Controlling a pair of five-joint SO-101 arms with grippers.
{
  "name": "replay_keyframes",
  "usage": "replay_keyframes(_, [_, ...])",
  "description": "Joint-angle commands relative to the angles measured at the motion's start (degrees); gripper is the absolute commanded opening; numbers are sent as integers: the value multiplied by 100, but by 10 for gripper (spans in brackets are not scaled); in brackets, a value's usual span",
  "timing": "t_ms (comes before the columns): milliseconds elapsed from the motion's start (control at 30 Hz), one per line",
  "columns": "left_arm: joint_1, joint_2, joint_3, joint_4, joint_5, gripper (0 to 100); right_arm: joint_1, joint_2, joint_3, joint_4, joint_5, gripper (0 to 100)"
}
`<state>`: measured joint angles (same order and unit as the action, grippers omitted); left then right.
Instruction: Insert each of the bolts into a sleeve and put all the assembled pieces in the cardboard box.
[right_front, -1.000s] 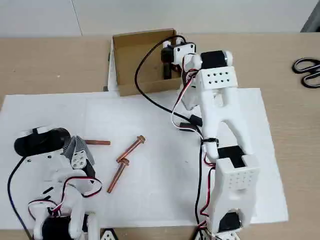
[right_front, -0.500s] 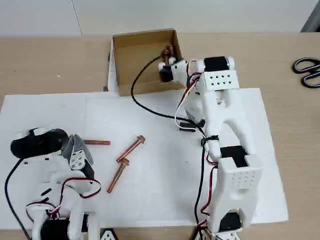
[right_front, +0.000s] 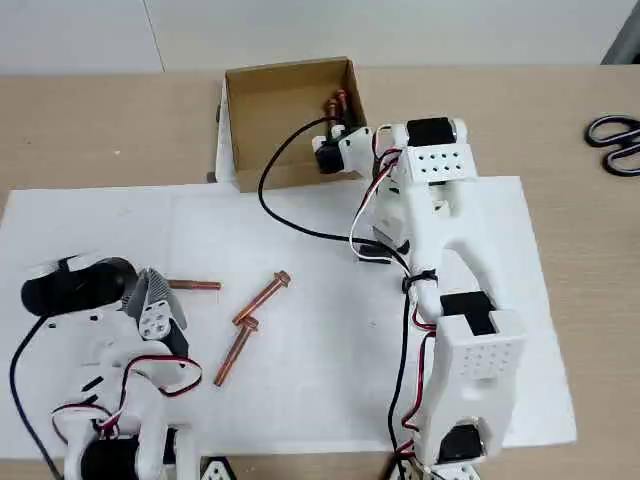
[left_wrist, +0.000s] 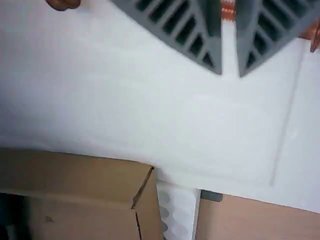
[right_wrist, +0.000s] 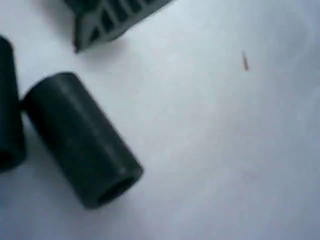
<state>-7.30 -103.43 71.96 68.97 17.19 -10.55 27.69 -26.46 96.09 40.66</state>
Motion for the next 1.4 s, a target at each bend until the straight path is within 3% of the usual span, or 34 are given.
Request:
replay_keyframes(0, [-26,-35,-224,9,-44,6,-4,75,0,-242,246,247])
replay_keyframes(533, [-26,-35,-233,18,-53,6,-92,752,-9,-673,273,247])
replay_keyframes(1100, [-18,-35,-233,9,-62,6,-4,840,-9,-215,273,247])
replay_keyframes(1367, [0,-35,-382,18,-62,6,75,848,-123,-602,440,247])
